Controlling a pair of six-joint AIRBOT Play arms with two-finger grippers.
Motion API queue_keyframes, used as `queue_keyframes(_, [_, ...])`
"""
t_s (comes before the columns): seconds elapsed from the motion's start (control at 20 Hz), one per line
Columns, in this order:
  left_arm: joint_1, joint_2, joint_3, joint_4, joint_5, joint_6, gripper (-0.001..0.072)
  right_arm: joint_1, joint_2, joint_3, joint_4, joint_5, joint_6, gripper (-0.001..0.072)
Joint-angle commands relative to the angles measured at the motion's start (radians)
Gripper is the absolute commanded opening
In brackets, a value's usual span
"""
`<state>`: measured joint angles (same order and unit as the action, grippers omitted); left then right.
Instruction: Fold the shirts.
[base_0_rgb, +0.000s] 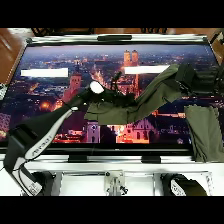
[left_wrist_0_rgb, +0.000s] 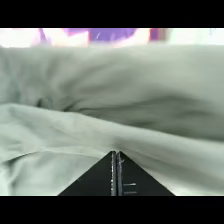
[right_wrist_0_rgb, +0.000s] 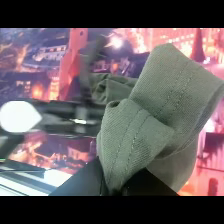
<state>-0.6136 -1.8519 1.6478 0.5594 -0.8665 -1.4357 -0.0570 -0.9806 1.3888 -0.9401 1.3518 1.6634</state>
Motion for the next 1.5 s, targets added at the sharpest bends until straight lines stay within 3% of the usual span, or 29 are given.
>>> queue_keyframes(0.0, [0.093,0.134,0.001,0.154,-0.082,-0.002,0.003,0.028,-0.063,0.001,-0.048,-0.026,-0.001,0.0081])
queue_keyframes(0.15, [0.222,0.319,0.001,0.201,-0.13,-0.002,0.003,0.153,-0.186,0.001,-0.069,-0.117,-0.01,0.0081])
queue_keyframes(0.35, [0.383,0.568,0.0,0.212,-0.126,-0.002,0.0031,0.351,-0.35,0.001,0.03,-0.36,-0.031,0.0081])
queue_keyframes(0.5, [0.495,0.705,0.0,0.231,-0.157,-0.002,0.0031,0.455,-0.471,0.001,0.085,-0.425,-0.033,0.0081])
queue_keyframes(0.7, [0.603,0.806,0.0,0.232,-0.253,-0.002,0.0032,0.559,-0.603,0.001,0.119,-0.482,-0.034,0.0081])
queue_keyframes(0.95, [0.615,0.821,-0.002,0.231,-0.372,-0.002,0.0031,0.61,-0.701,0.001,0.226,-0.597,-0.033,0.011])
queue_keyframes(1.05, [0.615,0.819,-0.003,0.231,-0.373,-0.002,0.0032,0.608,-0.725,0.001,0.307,-0.625,-0.046,0.0547])
queue_keyframes(1.25, [0.615,0.819,-0.003,0.239,-0.373,-0.001,0.0032,0.573,-0.687,0.001,0.3,-0.64,-0.076,0.0549])
queue_keyframes(1.35, [0.615,0.819,-0.003,0.26,-0.373,-0.001,0.0032,0.519,-0.635,0.001,0.168,-0.533,-0.068,0.0549])
queue_keyframes(1.45, [0.615,0.818,-0.003,0.284,-0.374,-0.001,0.0032,0.439,-0.574,0.001,-0.072,-0.364,-0.006,0.0549])
